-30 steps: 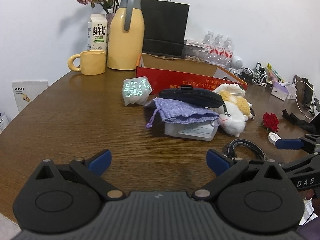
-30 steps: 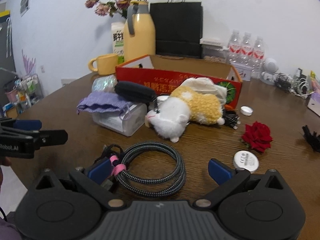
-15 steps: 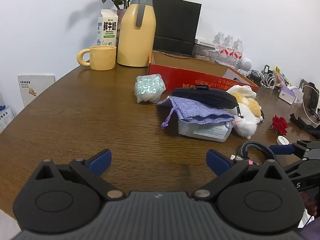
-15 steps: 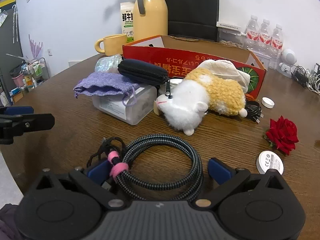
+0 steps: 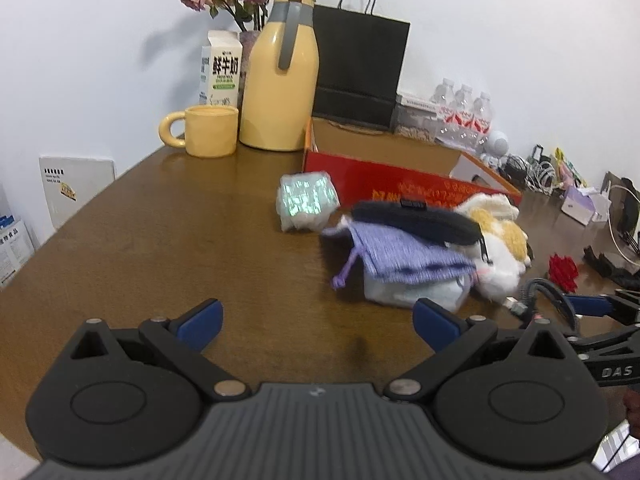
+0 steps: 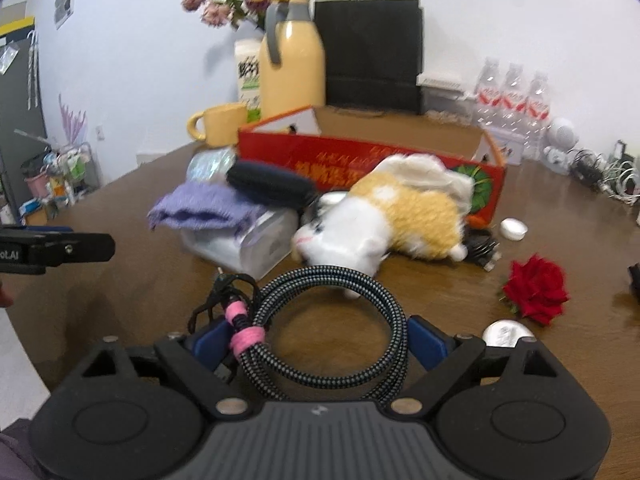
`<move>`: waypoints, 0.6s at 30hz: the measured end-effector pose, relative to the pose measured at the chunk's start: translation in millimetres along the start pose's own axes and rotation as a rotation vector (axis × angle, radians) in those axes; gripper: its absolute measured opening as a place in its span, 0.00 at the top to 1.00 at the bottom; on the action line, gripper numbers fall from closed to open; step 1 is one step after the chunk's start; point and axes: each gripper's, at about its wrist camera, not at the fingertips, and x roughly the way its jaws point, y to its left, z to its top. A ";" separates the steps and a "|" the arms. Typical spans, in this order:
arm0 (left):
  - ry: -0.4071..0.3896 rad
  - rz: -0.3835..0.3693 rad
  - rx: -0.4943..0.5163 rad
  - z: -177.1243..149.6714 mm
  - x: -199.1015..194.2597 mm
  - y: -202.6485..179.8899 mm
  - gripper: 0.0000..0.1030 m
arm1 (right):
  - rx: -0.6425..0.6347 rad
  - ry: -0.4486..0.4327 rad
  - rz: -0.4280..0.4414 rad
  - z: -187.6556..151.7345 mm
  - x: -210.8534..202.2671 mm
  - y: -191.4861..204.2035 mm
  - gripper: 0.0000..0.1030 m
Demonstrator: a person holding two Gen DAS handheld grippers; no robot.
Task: Organize objects
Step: 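Grasp the braided cable with the right gripper while the left gripper grasps the clear plastic bag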
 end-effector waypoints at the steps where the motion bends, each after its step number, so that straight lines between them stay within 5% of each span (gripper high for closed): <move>1: -0.008 0.006 0.000 4.4 1.6 0.7 0.00 | 0.005 -0.010 -0.009 1.8 -2.0 -3.0 0.11; 8: -0.040 0.055 -0.008 44.0 29.3 9.9 0.00 | 0.030 -0.071 -0.081 18.3 -7.2 -27.7 0.11; 18: 0.021 0.092 -0.014 90.6 106.0 14.8 0.00 | 0.033 -0.114 -0.149 40.3 2.1 -51.1 0.11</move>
